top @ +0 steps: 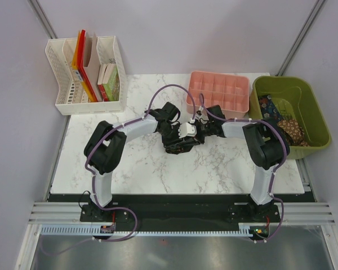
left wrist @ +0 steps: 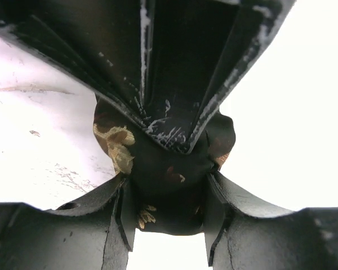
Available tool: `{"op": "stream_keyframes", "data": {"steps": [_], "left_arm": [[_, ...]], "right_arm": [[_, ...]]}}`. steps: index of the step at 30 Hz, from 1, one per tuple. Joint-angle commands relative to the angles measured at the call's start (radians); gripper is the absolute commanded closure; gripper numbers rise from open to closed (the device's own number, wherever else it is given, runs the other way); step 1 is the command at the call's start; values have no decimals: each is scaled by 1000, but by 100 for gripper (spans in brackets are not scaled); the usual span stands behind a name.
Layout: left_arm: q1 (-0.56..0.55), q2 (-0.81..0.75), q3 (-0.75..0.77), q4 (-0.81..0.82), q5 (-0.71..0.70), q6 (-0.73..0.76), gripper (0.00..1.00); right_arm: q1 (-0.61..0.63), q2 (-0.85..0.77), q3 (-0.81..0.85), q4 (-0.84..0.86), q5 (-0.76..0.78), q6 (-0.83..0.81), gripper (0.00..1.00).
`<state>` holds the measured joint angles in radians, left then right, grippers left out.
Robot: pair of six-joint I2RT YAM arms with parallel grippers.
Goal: Roll the ties
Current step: Roll the tie at the center of the board.
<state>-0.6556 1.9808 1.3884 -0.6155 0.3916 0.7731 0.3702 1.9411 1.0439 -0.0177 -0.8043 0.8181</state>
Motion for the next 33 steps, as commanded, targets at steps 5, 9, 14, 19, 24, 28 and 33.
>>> {"op": "stream_keyframes", "data": {"steps": [5,9,14,19,24,28,33], "left_arm": [[-3,-25,-9,-75,30,15,51],[-3,-43,20,-84,50,8,49],[-3,-49,55,-87,76,3,48],[-6,-56,93,-89,111,-14,48],[-12,-51,124,-92,124,-26,48],[-12,-49,130,-89,136,-31,41],[-10,-68,109,-82,132,3,31]], "right_arm": [[-8,38,21,-115,109,-89,93],[-8,53,39,-171,140,-126,98],[-10,84,64,-212,162,-154,100],[-22,97,74,-240,186,-178,100],[-30,107,80,-280,214,-210,100],[-33,122,85,-318,252,-226,100],[-34,134,103,-350,286,-247,100]]}}
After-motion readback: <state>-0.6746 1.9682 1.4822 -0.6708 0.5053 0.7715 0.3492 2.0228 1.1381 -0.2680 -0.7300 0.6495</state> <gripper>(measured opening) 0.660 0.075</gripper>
